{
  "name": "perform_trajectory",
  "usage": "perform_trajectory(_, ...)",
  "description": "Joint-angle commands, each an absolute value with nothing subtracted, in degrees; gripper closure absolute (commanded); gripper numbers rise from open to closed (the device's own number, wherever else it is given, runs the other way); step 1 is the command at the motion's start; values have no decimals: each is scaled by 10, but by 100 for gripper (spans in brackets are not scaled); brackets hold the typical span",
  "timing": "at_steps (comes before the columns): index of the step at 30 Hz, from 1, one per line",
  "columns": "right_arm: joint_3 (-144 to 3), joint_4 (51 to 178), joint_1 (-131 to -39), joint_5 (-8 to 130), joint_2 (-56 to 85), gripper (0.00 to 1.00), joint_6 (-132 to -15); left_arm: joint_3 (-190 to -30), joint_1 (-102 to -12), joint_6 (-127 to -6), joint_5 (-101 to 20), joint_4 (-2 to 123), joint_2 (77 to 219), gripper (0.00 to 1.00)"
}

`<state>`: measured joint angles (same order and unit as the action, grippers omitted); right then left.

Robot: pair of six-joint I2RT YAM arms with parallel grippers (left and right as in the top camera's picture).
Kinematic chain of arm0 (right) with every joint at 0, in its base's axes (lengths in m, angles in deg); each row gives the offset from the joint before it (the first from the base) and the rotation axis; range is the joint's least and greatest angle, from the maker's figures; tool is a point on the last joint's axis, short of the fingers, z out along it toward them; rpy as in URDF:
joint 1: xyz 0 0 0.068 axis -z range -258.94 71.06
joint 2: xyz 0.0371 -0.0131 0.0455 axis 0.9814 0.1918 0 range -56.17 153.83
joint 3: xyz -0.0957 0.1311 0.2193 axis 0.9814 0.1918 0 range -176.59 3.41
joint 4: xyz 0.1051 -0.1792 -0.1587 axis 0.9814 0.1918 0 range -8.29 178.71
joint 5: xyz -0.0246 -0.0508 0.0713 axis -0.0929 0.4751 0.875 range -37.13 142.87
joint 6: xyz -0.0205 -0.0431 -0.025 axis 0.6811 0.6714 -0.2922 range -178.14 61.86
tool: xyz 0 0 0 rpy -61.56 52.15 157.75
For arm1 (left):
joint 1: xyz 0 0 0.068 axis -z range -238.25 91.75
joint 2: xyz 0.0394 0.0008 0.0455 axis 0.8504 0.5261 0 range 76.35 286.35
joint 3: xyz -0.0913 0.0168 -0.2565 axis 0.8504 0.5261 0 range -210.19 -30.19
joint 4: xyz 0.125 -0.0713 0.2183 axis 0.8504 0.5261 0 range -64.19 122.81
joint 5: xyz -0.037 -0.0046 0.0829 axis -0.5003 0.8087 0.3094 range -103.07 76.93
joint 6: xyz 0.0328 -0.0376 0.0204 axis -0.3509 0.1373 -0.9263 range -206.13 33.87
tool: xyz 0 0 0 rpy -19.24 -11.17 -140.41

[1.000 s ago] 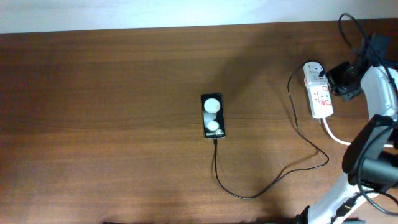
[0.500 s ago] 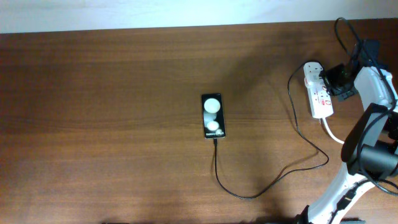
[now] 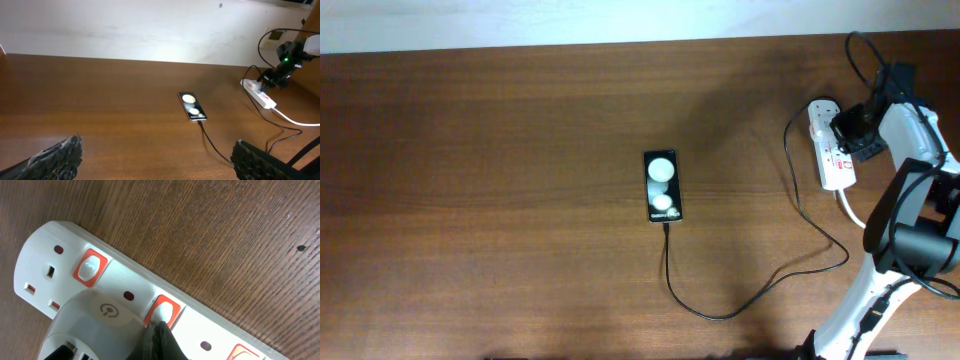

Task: Plug charger to phone and switch on socket

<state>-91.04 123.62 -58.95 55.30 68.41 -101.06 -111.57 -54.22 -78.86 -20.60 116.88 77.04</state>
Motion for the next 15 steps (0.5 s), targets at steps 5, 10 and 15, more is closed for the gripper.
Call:
perform_trajectory(5, -969, 1326, -579, 598, 733, 96, -1000, -1117, -545, -793, -212, 1168, 768, 1)
perform_trajectory(10, -1041, 1375, -553, 598, 733, 96, -999, -1117, -545, -794, -212, 1168, 768, 1)
perform_trajectory(15, -1042, 1368, -553, 602, 734, 96, -1000, -1117, -545, -793, -212, 1168, 768, 1)
